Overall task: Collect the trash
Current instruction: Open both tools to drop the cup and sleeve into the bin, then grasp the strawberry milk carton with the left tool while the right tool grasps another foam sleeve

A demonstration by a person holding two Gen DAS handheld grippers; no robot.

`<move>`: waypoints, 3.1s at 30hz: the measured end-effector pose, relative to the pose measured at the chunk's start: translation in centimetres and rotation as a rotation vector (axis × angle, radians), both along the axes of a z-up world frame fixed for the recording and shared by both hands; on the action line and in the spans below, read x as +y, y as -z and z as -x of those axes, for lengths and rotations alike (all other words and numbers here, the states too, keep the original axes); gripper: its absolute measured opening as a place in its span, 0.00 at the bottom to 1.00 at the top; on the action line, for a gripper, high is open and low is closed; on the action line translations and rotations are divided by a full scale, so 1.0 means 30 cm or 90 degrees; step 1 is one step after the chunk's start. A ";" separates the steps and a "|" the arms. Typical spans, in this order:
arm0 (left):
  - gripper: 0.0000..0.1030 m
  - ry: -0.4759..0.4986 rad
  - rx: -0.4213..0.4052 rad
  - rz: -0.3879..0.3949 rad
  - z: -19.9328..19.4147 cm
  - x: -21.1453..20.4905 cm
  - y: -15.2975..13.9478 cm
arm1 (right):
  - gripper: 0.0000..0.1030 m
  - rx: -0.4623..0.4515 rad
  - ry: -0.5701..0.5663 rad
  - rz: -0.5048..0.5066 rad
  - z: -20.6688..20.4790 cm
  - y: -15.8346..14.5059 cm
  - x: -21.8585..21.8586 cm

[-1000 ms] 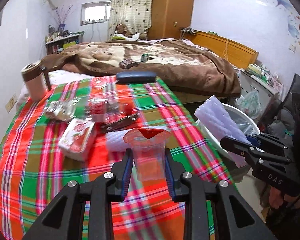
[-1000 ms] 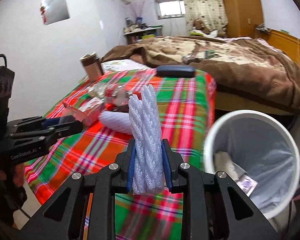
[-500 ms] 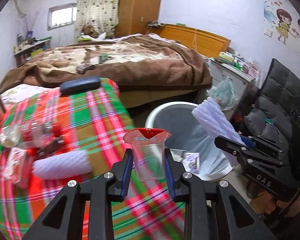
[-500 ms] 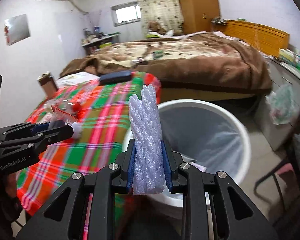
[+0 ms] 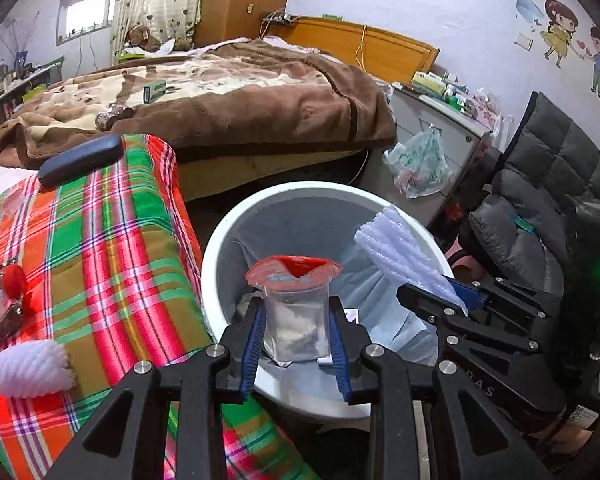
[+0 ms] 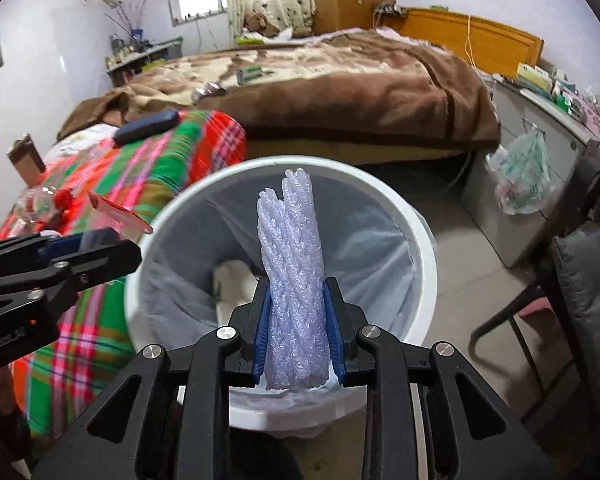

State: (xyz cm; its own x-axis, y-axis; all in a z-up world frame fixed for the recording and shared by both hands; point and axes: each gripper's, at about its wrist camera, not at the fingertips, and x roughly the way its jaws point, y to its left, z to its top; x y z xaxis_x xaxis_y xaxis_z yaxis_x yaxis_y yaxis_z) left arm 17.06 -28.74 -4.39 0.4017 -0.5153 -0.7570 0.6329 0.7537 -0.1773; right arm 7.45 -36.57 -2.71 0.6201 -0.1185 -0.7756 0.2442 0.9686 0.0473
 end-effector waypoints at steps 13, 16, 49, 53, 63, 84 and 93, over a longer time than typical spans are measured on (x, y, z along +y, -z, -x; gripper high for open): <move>0.58 -0.031 -0.016 0.009 -0.001 0.059 -0.016 | 0.58 -0.003 0.021 -0.007 0.032 -0.001 -0.013; 0.58 -0.041 -0.020 0.017 0.007 0.102 -0.030 | 0.58 -0.019 0.013 -0.009 0.045 -0.022 0.001; 0.58 -0.289 -0.089 0.018 0.014 0.878 -0.113 | 0.58 -0.099 -0.264 -0.010 -0.073 -0.108 0.483; 0.58 -0.308 -0.072 0.019 -0.025 0.967 -0.085 | 0.58 -0.077 -0.322 0.002 -0.126 -0.084 0.557; 0.64 -0.297 -0.035 0.016 -0.133 1.056 -0.030 | 0.58 -0.058 -0.443 0.052 -0.225 -0.059 0.744; 0.65 -0.263 0.017 0.009 -0.287 1.055 0.048 | 0.58 0.055 -0.506 -0.018 -0.280 0.015 0.766; 0.65 -0.265 0.029 -0.001 -0.303 1.047 0.083 | 0.58 0.044 -0.416 0.018 -0.239 -0.012 0.753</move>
